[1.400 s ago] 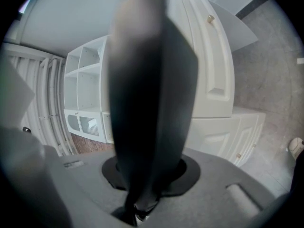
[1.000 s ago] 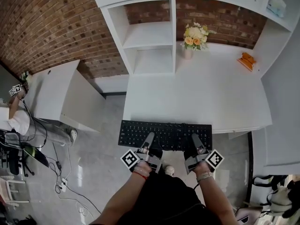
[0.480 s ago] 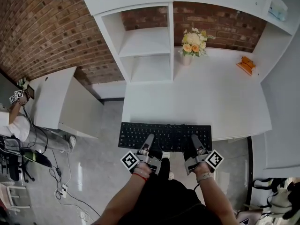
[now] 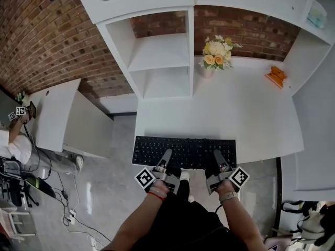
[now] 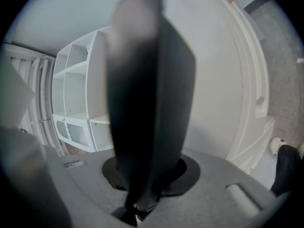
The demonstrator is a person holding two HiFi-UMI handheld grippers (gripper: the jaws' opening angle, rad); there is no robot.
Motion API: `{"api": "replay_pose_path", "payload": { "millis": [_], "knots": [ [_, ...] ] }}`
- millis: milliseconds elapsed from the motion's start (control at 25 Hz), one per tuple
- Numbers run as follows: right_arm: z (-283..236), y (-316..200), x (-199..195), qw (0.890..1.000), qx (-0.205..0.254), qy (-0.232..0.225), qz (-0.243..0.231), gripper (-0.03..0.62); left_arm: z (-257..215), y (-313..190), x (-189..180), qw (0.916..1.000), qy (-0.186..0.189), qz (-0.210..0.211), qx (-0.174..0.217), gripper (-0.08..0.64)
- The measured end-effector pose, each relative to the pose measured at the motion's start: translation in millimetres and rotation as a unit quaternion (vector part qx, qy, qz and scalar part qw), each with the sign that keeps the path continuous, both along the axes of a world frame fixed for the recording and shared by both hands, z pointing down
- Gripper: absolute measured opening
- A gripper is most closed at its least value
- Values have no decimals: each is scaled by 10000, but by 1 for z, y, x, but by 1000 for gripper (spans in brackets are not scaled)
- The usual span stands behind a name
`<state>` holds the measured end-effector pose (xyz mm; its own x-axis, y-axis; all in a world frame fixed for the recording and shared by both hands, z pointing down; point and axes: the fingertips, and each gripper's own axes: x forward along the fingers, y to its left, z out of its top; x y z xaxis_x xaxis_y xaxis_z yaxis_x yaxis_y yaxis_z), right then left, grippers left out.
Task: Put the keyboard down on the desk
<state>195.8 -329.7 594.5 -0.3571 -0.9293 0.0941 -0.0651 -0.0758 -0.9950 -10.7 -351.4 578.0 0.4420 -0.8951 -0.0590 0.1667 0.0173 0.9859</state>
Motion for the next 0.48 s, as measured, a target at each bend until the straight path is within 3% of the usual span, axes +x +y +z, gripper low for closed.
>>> {"api": "replay_pose_path", "payload": {
  "millis": [480],
  "knots": [
    [8,-35,4,9992,-189,-207,278,64,6,-42,6,9996,-70,267,-65,74]
  ]
}}
